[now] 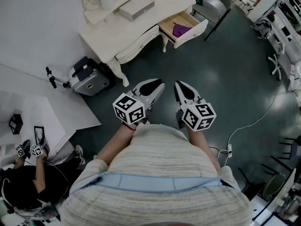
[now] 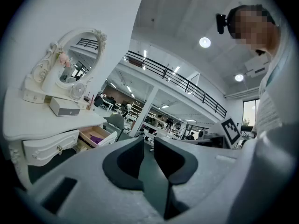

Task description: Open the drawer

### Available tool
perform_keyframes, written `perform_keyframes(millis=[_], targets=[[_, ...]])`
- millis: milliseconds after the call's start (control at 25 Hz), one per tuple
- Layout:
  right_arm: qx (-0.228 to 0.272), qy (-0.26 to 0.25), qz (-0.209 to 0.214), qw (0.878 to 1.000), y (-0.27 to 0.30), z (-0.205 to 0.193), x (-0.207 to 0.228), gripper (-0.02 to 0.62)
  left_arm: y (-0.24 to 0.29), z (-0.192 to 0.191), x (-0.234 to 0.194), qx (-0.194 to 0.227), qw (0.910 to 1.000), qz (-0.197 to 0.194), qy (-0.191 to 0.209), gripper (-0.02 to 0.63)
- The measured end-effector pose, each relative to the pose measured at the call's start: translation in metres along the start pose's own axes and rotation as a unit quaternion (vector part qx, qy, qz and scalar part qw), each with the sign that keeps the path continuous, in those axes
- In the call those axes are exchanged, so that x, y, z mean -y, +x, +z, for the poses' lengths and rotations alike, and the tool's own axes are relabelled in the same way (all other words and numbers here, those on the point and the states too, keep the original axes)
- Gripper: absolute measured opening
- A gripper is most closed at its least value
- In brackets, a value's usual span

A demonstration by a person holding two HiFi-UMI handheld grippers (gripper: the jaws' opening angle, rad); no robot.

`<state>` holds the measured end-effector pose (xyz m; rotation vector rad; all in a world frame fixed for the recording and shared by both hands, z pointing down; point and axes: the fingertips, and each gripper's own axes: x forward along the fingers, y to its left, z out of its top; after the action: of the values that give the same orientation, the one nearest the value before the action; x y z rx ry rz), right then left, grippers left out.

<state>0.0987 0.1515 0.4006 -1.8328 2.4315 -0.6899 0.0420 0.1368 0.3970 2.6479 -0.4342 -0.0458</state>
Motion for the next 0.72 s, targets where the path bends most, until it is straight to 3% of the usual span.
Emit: perform_keyframes(millis=[720], targets=[[0.001,0.022,0.016,1.0,0.028,-0.003,-0.005,0.009,-0.02,-0.001,-0.03,0.002,0.9994,0.03,-0.018,0.062]])
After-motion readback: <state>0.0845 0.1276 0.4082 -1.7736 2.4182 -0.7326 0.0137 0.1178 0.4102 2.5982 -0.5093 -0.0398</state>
